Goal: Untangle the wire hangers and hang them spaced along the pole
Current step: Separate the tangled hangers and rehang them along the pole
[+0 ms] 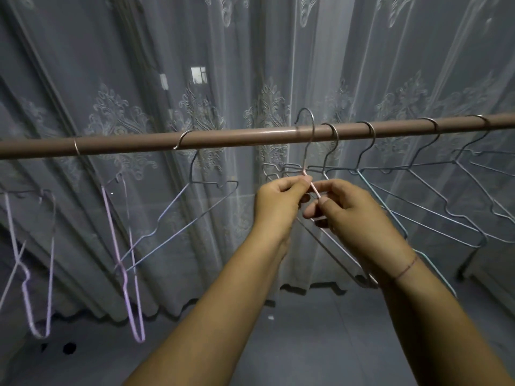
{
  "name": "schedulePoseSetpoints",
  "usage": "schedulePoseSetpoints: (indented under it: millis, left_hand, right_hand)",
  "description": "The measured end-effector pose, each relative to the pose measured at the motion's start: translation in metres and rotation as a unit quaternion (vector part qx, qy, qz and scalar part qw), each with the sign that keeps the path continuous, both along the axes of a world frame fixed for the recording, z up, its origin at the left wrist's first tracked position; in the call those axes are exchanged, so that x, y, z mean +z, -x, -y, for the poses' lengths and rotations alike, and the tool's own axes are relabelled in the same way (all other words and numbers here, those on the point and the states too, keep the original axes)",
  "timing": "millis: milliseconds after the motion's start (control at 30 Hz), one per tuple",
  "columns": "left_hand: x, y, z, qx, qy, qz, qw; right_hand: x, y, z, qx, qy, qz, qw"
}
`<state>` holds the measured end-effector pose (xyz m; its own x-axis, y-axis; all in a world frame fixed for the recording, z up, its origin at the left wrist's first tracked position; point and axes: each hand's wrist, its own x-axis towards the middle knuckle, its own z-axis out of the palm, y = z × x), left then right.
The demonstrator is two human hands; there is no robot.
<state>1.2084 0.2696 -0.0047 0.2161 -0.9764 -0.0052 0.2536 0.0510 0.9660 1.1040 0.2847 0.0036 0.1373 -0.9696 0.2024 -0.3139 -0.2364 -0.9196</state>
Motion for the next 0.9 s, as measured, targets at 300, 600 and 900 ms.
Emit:
schedulePoseSetpoints:
  millis: [300, 600, 900]
  left_hand:
    - [-0.018, -0.003, 0.0, 0.022, -0.049, 0.008, 0.999]
    - [-0.006, -0.03, -0.037, 0.144, 0.061, 0.192, 0.969]
    - [0.001, -0.118, -0.071, 0.337, 0.101, 0.263, 0.898]
  right_hand:
    - [-0.018, -0.005, 0.003, -0.008, -0.034, -0.033, 0.999]
    - [-0.018, 0.002, -0.015, -0.031, 0.034, -0.086, 0.995]
    - [-0.023, -0.075, -0.042, 0.081, 0.058, -0.007, 0.995]
